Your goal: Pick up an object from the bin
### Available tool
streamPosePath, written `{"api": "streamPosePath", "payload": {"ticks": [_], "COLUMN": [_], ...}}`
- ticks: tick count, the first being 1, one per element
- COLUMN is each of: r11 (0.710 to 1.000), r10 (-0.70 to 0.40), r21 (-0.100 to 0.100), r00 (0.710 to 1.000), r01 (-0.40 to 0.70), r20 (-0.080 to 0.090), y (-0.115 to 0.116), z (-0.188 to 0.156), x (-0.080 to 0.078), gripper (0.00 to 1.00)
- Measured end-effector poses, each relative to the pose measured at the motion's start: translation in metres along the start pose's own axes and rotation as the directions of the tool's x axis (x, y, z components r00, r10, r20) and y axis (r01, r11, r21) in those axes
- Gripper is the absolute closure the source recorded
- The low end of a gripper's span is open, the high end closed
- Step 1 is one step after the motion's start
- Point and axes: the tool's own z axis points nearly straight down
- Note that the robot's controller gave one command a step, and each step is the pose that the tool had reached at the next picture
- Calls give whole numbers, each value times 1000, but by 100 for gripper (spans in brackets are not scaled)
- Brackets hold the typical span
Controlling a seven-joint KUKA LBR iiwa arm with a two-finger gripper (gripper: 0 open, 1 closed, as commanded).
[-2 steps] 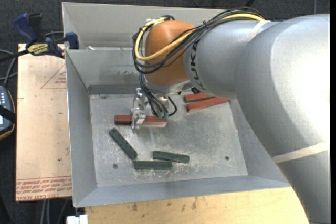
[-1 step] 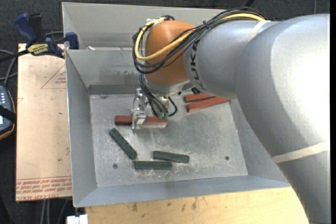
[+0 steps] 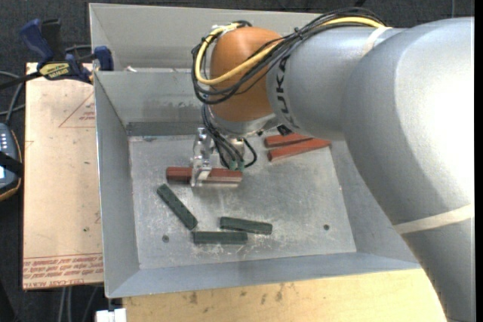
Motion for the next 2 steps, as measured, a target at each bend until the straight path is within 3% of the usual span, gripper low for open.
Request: {"api": "streamPosePath", "payload": {"ticks": [2], "r11": [1000], "r10": [0], "r21": [0], "r00": [1000], "r01": [0], "r20": [2], "y": [0], "z": [-46], "x": [0], "gripper": [100]}}
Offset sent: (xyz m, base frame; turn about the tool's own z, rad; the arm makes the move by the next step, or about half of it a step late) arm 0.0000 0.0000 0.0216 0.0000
